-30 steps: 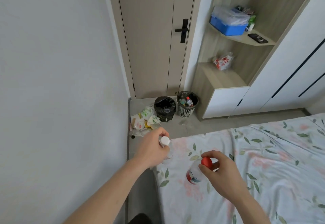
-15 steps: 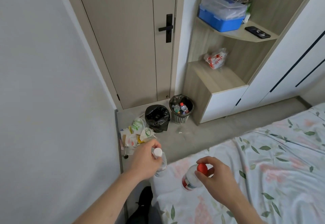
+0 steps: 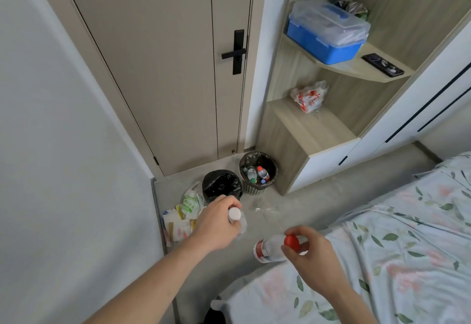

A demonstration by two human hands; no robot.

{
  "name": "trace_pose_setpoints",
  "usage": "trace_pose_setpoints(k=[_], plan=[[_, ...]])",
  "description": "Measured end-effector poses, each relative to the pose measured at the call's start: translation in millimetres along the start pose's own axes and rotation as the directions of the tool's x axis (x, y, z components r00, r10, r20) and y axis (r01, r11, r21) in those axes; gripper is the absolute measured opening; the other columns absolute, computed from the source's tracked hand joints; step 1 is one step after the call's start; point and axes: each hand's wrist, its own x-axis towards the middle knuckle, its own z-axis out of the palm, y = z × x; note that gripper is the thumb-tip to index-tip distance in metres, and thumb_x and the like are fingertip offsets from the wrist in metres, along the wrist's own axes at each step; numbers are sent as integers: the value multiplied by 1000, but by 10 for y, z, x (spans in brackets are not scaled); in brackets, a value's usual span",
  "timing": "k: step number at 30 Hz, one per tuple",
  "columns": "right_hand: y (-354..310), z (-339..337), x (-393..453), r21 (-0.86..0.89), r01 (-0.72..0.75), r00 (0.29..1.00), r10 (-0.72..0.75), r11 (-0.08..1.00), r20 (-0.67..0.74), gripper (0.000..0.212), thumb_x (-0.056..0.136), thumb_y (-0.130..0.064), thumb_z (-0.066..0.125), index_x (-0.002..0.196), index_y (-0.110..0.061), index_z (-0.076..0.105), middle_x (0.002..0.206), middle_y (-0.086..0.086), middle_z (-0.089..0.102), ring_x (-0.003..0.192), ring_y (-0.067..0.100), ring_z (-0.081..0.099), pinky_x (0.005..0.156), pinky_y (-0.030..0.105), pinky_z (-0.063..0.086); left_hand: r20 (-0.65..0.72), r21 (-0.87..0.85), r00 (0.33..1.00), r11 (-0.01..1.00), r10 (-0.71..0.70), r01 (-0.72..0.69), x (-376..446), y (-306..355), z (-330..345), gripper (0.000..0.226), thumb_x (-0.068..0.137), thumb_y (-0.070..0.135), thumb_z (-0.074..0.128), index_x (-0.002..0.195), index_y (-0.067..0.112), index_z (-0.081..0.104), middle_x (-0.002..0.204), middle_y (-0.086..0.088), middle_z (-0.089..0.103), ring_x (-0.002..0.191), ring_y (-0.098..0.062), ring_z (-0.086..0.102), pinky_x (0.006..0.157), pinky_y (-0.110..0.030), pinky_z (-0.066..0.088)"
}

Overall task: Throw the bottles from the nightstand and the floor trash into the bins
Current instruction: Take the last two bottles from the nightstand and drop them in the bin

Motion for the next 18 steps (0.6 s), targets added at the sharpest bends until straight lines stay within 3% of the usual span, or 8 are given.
trace_pose_setpoints(k=[8, 12, 18], plan=[[-100, 212, 472, -28, -4, 1000, 5, 1000, 22, 22, 83, -26, 76, 93, -43, 67, 97, -20, 68, 77, 5, 68, 72, 33, 59, -66, -14, 998, 1000, 8, -9, 373, -288, -195, 27, 85, 20, 71, 107, 34, 65, 109, 18, 58, 96, -5, 59, 83, -29, 53], [-243, 285, 897, -22, -28, 999, 29, 999, 21, 21, 84, -24, 75, 93, -42, 67, 97, -20, 69, 74, 5, 68, 72, 32, 59, -41, -29, 999, 1000, -1, -1, 816, -463, -310, 26, 84, 20, 70, 104, 36, 64, 105, 20, 56, 91, -2, 59, 77, -20, 48], [-555, 520, 1730, 5, -116, 993, 117, 993, -16, 18, 83, -29, 75, 92, -41, 66, 93, -17, 70, 77, 4, 69, 76, 33, 60, 50, -15, 999, 1000, 12, -11, 1661, -744, -507, 24, 82, 22, 69, 99, 37, 63, 101, 19, 54, 85, -5, 59, 75, -27, 51]])
